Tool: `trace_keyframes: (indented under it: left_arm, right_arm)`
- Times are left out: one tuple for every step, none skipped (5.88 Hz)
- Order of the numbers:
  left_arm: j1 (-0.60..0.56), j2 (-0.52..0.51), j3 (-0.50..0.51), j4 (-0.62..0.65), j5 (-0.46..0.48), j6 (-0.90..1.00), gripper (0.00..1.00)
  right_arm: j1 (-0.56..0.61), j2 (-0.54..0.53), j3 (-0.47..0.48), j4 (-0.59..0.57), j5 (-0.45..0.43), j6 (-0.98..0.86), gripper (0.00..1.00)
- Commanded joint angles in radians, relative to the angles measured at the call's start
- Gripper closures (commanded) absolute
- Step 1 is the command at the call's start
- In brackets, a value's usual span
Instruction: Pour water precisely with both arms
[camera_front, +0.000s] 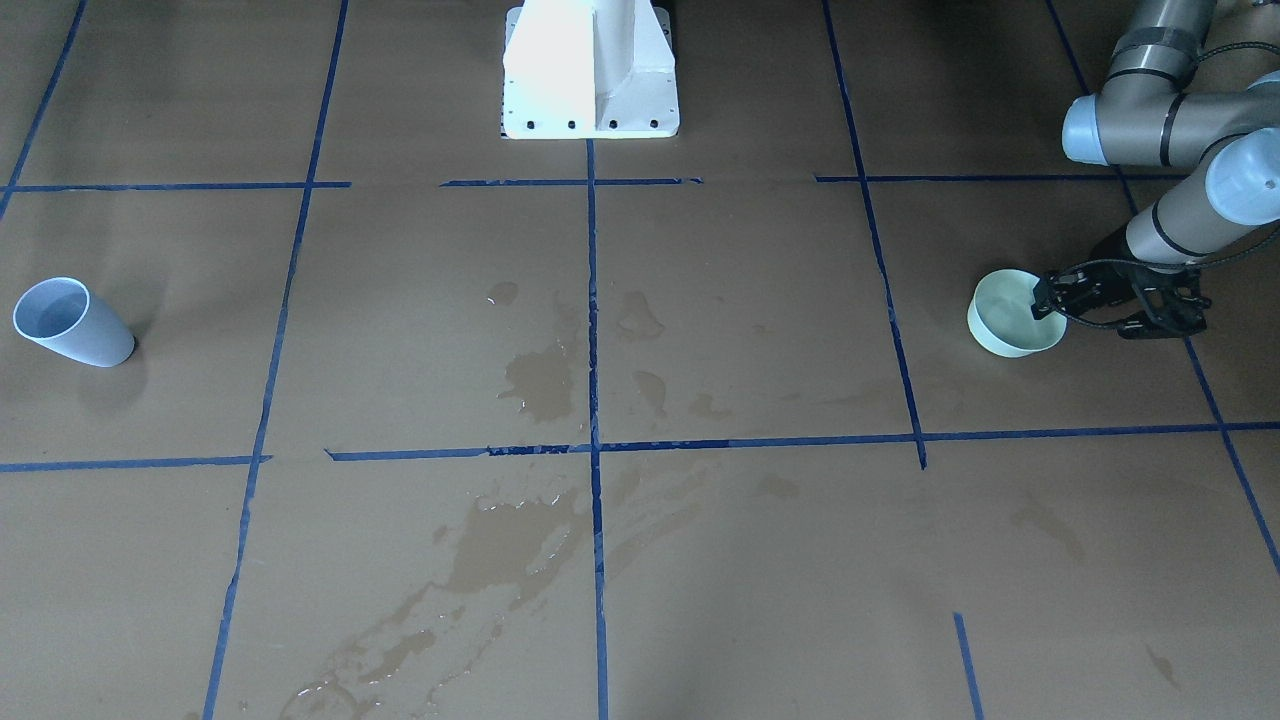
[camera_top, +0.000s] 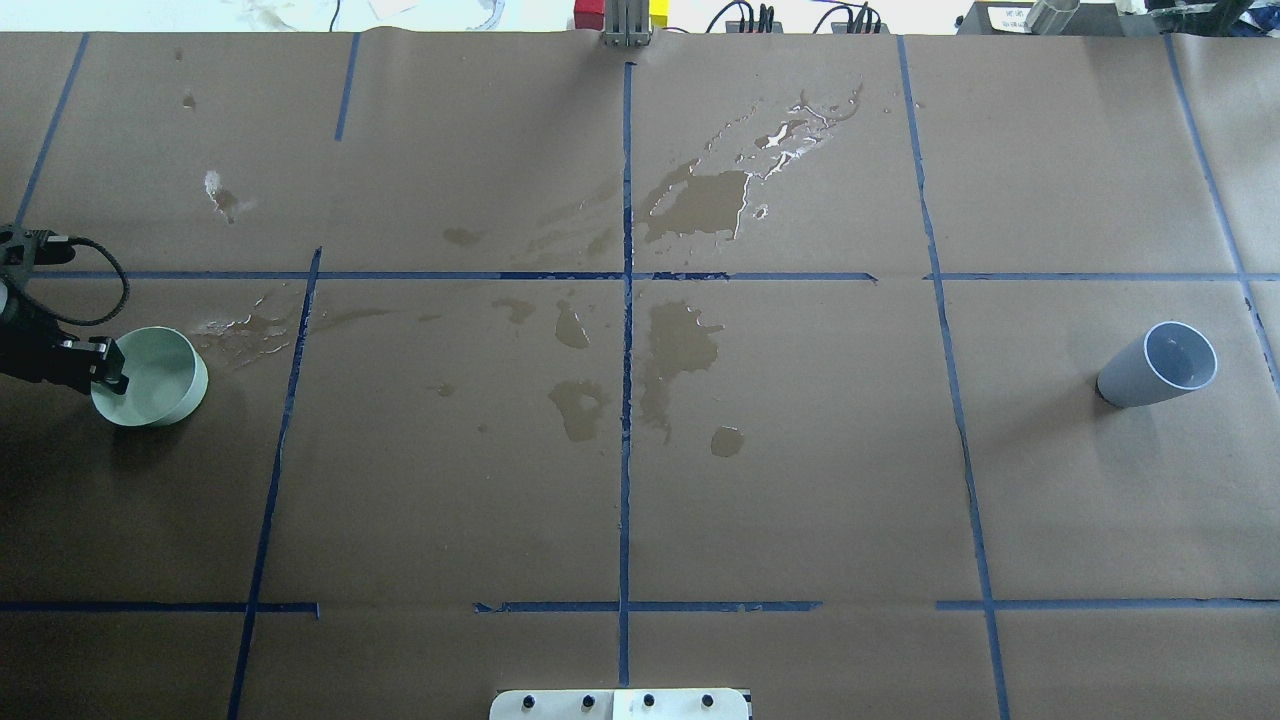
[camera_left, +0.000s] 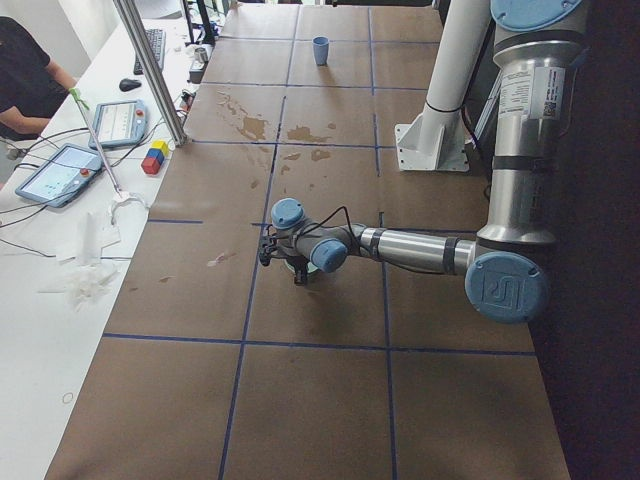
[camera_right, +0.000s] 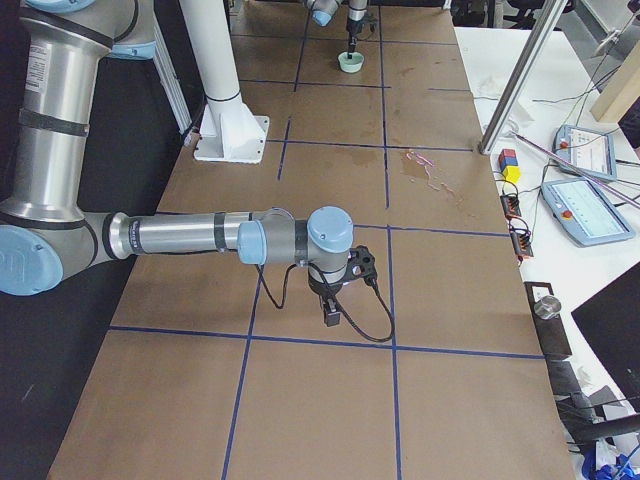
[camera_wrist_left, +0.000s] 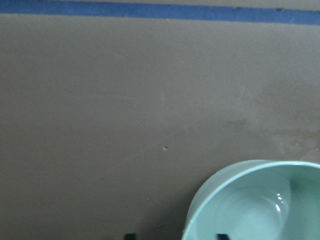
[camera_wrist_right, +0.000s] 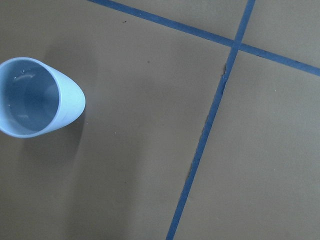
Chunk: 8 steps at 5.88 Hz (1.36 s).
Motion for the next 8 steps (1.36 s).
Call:
trace_keyframes:
  left_arm:
    - [0.007, -0.002, -0.017, 0.000, -0.003, -0.005, 1.00]
    - [0.007, -0.028, -0.072, -0.006, -0.010, -0.035, 1.00]
    - [0.019, -0.162, -0.095, 0.001, -0.010, -0.210, 1.00]
    - [0.139, -0.294, -0.091, 0.009, 0.003, -0.348, 1.00]
    - [0.226, -0.424, -0.073, 0.014, 0.041, -0.496, 1.00]
    - [0.298, -0.506, -0.071, 0.059, 0.153, -0.541, 1.00]
    - [0.370, -0.620, -0.060, 0.190, 0.221, -0.557, 1.00]
    - [0.392, -0.691, -0.001, 0.254, 0.278, -0.555, 1.00]
  right_arm:
    - [0.000, 0.000, 0.003, 0.000, 0.000, 0.000, 0.00]
    - [0.002, 0.000, 0.004, 0.000, 0.000, 0.000, 0.00]
    - [0.000, 0.000, 0.006, 0.000, 0.002, 0.000, 0.00]
    - [0.000, 0.000, 0.007, 0.000, 0.003, 0.000, 0.00]
    - [0.000, 0.000, 0.010, 0.000, 0.006, 0.001, 0.00]
    - [0.002, -0.002, 0.023, 0.000, 0.014, 0.002, 0.00]
    - [0.000, -0.003, 0.027, 0.000, 0.018, 0.002, 0.00]
    - [0.000, -0.005, 0.027, 0.000, 0.031, 0.002, 0.00]
